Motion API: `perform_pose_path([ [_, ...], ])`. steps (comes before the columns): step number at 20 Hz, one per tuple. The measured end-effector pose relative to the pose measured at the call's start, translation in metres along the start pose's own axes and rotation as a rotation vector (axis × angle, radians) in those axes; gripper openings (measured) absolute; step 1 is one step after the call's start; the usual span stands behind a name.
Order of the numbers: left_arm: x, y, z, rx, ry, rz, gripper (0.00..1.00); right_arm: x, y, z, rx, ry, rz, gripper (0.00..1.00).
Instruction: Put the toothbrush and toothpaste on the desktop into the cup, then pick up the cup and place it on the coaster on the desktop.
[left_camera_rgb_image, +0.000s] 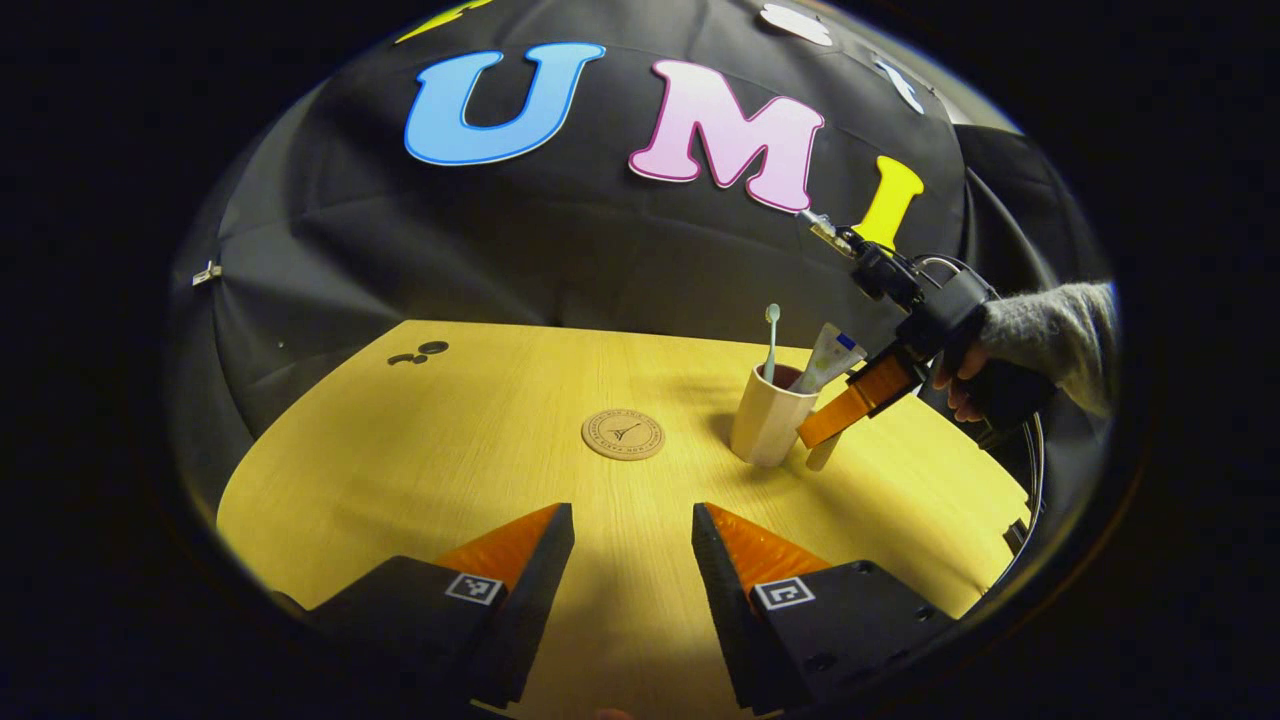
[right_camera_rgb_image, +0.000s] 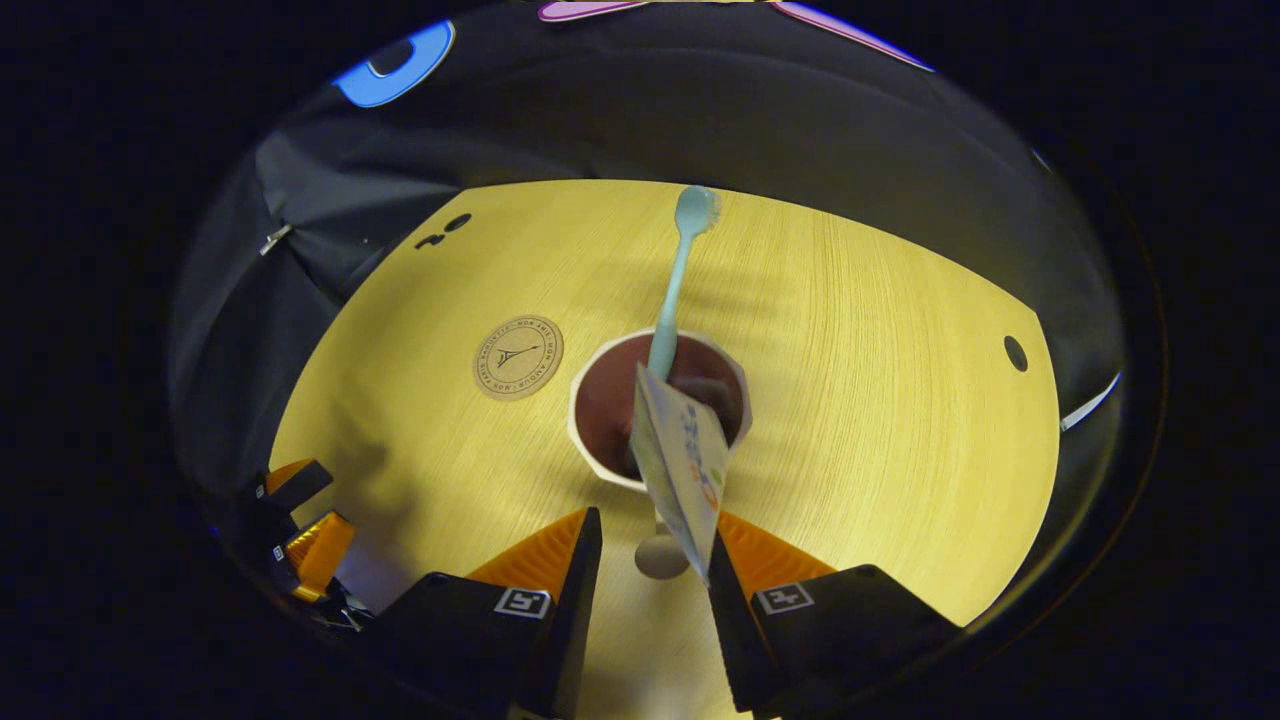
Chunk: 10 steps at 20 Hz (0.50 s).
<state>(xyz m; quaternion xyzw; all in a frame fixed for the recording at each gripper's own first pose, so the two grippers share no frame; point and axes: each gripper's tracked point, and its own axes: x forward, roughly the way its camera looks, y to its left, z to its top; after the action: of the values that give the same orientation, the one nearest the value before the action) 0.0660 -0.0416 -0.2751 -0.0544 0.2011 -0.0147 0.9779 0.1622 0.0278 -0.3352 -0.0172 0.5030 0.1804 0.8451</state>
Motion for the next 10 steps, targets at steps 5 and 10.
perform_pose_path([
  [5,-0.003,0.012,-0.005,-0.052,0.016,-0.003,0.77,0.019,-0.002,-0.001,-0.016,0.056,-0.022,0.59],
  [10,-0.005,0.021,-0.013,-0.073,0.031,0.010,0.77,0.026,-0.010,-0.008,-0.016,0.092,-0.057,0.48],
])
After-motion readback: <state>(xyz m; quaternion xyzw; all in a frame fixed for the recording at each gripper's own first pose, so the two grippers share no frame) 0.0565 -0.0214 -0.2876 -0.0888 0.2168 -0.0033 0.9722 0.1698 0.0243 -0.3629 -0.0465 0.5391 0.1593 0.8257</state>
